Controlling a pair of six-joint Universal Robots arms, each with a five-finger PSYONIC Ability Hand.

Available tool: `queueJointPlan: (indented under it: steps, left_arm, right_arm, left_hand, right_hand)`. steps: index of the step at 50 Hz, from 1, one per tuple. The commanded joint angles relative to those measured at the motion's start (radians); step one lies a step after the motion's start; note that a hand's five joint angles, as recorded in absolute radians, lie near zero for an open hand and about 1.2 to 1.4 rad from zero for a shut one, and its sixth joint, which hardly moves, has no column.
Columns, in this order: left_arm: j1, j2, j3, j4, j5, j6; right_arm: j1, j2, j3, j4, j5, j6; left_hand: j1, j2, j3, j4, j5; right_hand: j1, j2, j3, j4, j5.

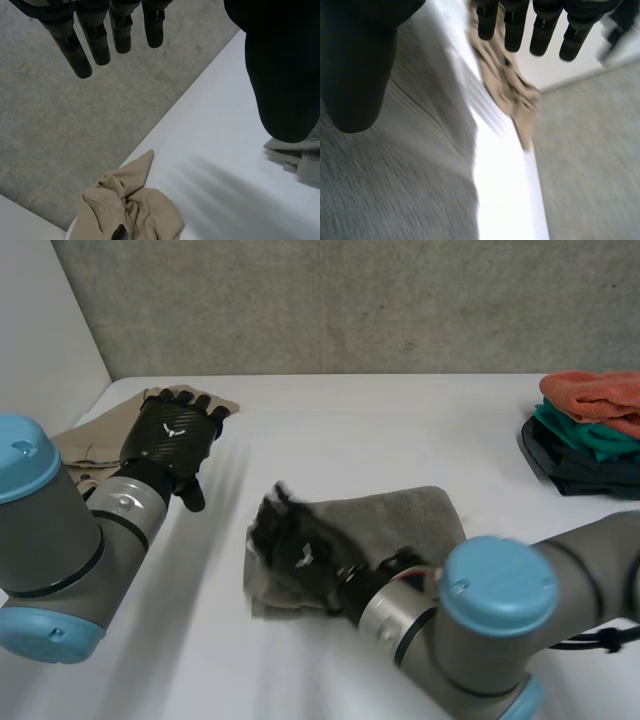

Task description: Fold the laundry.

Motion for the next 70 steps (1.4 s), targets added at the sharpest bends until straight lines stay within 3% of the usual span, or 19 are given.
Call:
queueJointPlan:
  steps: [1, 5, 10, 14, 15, 17, 20, 23, 29, 33, 36, 37, 40, 41, 46, 51, 55, 62, 70]
  left_arm:
    - [-0.01, 0.001, 0.023, 0.0, 0.0, 0.002]
    - [-0.018, 0.0, 0.026, 0.0, 0.0, 0.002]
    - [-0.036, -0.007, 0.023, 0.001, 0.0, 0.002]
    - [-0.038, -0.019, 0.015, 0.008, 0.0, 0.002]
    - [-0.038, -0.019, 0.014, 0.009, 0.0, 0.002]
    - [-0.038, -0.02, 0.011, 0.011, 0.0, 0.002]
    - [-0.038, -0.02, 0.011, 0.011, 0.0, 0.004]
    - [-0.038, -0.008, 0.014, 0.011, 0.0, 0.008]
    - [-0.038, 0.01, 0.018, 0.011, -0.006, 0.007]
    - [-0.038, 0.023, 0.015, 0.009, -0.012, -0.002]
    - [-0.041, 0.023, 0.014, 0.009, -0.015, -0.007]
    - [-0.042, 0.023, 0.014, 0.009, -0.015, -0.01]
    - [-0.067, 0.023, 0.02, 0.009, -0.018, -0.053]
    - [-0.073, 0.023, 0.023, 0.008, -0.018, -0.065]
    - [-0.119, 0.024, 0.043, 0.001, -0.049, -0.189]
    - [-0.197, 0.021, 0.069, -0.006, -0.115, -0.288]
    - [-0.272, 0.01, 0.078, -0.012, -0.15, -0.347]
    - [-0.348, -0.129, 0.132, -0.019, -0.166, -0.395]
    - [-0.351, -0.339, 0.218, -0.164, -0.279, -0.389]
  right_arm:
    - [-0.186, -0.185, 0.062, 0.129, 0.111, 0.28]
    - [-0.26, -0.186, 0.094, 0.286, 0.099, 0.331]
    - [-0.365, -0.179, 0.154, 0.326, 0.093, 0.283]
    - [-0.445, -0.131, 0.166, 0.324, 0.111, 0.191]
    - [-0.458, -0.119, 0.162, 0.324, 0.117, 0.17]
    - [-0.465, -0.114, 0.156, 0.32, 0.128, 0.159]
    - [-0.458, -0.121, 0.134, 0.278, 0.159, 0.159]
    - [-0.342, -0.166, 0.085, 0.15, 0.187, 0.167]
    - [-0.131, -0.18, 0.033, 0.054, 0.165, 0.17]
    - [0.027, -0.072, 0.022, 0.025, 0.034, 0.154]
    - [0.076, -0.015, 0.016, 0.028, -0.02, 0.13]
    - [0.087, 0.013, 0.01, 0.033, -0.025, 0.116]
    - [0.075, 0.019, -0.007, 0.046, 0.018, 0.12]
    - [0.066, 0.01, -0.01, 0.051, 0.077, 0.142]
    - [0.027, -0.071, -0.013, 0.059, 0.193, 0.31]
    - [-0.108, -0.225, 0.005, 0.115, 0.177, 0.608]
    - [-0.18, -0.231, -0.054, 0.333, 0.109, 0.797]
    - [-0.2, -0.069, -0.203, 0.525, 0.09, 0.812]
    - [-0.191, 0.092, -0.324, 0.582, 0.084, 0.803]
  left_hand:
    - [-0.017, -0.03, -0.039, -0.029, -0.049]
    - [-0.017, -0.03, -0.039, -0.029, -0.049]
    - [-0.017, -0.03, -0.039, -0.029, -0.049]
    - [-0.017, -0.03, -0.039, -0.029, -0.049]
    - [-0.017, -0.03, -0.039, -0.029, -0.049]
    - [-0.017, -0.03, -0.039, -0.029, -0.049]
    - [-0.017, -0.03, -0.039, -0.029, -0.049]
    - [-0.017, -0.03, -0.039, -0.029, -0.049]
    - [-0.017, -0.03, -0.039, -0.029, -0.049]
    - [-0.017, -0.03, -0.039, -0.029, -0.049]
    - [-0.017, -0.03, -0.039, -0.029, -0.049]
    - [-0.017, -0.03, -0.039, -0.029, -0.049]
    - [-0.017, -0.03, -0.039, -0.029, -0.049]
    - [-0.017, -0.029, -0.038, -0.028, -0.049]
    - [-0.005, -0.017, -0.026, -0.017, -0.037]
    - [0.01, -0.002, -0.011, -0.002, -0.022]
    - [0.027, 0.015, 0.006, 0.016, -0.005]
    - [0.027, 0.015, 0.006, 0.016, -0.005]
    - [0.03, 0.018, 0.009, 0.019, -0.002]
  right_hand:
    - [-0.053, -0.053, -0.065, -0.064, -0.057]
    - [-0.053, -0.053, -0.065, -0.064, -0.057]
    - [-0.053, -0.053, -0.065, -0.064, -0.057]
    - [0.484, 0.484, 0.472, 0.474, 0.48]
    - [0.788, 0.788, 0.776, 0.777, 0.784]
    - [1.13, 1.13, 1.118, 1.119, 1.126]
    - [1.169, 1.169, 1.157, 1.158, 1.165]
    - [1.169, 1.169, 1.157, 1.158, 1.165]
    - [1.169, 1.169, 1.157, 1.158, 1.165]
    - [1.169, 1.169, 1.157, 1.158, 1.165]
    - [1.169, 1.169, 1.157, 1.158, 1.165]
    - [1.074, 1.074, 1.062, 1.063, 1.07]
    - [0.201, 0.201, 0.19, 0.191, 0.198]
    - [-0.053, -0.053, -0.065, -0.064, -0.057]
    - [-0.053, -0.053, -0.065, -0.064, -0.057]
    - [-0.053, -0.053, -0.065, -0.064, -0.057]
    - [-0.053, -0.053, -0.065, -0.064, -0.057]
    - [-0.053, -0.053, -0.065, -0.064, -0.057]
    - [-0.053, -0.053, -0.065, -0.064, -0.057]
